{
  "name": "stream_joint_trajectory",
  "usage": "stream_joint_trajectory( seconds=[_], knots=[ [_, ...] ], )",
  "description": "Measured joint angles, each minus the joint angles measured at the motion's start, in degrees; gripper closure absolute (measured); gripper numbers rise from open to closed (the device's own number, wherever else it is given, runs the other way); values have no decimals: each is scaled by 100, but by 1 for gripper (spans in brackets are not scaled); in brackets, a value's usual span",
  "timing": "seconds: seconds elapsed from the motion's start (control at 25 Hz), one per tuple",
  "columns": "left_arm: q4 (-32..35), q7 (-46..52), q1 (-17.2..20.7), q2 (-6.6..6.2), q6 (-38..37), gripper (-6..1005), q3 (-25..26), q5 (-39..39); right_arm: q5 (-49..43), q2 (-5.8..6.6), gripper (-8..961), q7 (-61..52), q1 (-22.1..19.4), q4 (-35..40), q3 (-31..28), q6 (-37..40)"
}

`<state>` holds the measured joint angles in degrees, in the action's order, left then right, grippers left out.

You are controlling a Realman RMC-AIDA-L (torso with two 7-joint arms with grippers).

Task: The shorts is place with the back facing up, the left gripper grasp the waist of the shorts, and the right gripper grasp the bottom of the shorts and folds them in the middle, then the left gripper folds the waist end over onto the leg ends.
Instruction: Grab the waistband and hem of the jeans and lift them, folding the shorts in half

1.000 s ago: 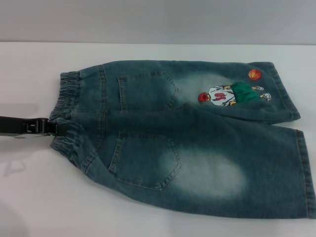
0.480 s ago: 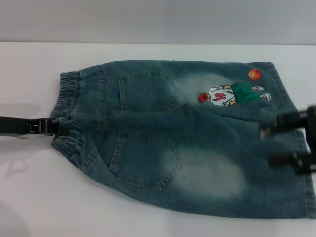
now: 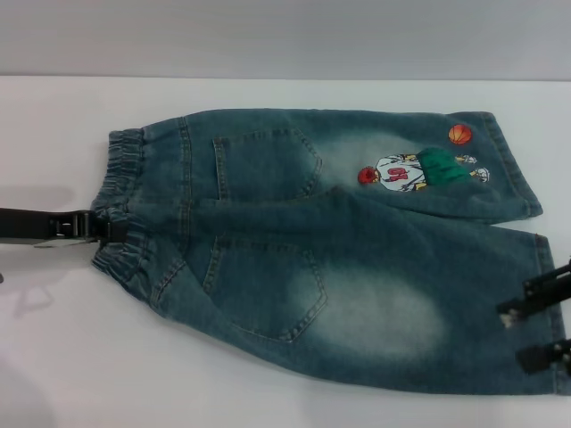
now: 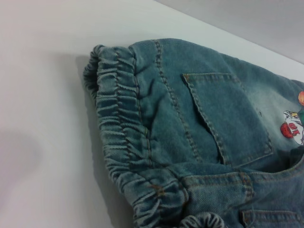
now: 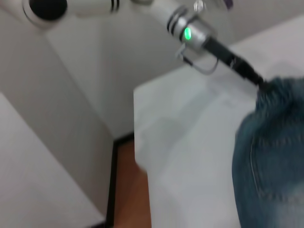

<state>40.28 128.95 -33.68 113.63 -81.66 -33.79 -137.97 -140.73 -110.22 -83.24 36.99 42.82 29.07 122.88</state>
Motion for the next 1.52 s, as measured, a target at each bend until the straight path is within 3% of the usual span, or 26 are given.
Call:
stream_joint_trajectory(
  seconds=[0.72,1.52],
  knots=[
    [-44,30,-8,53,248,959,-18,-3,-1482,110,392,66,456,240,332,0],
    [-99,34,36,50,259,959,-18,-2,-2625,113,392,-6,341,226,546,-290]
  ],
)
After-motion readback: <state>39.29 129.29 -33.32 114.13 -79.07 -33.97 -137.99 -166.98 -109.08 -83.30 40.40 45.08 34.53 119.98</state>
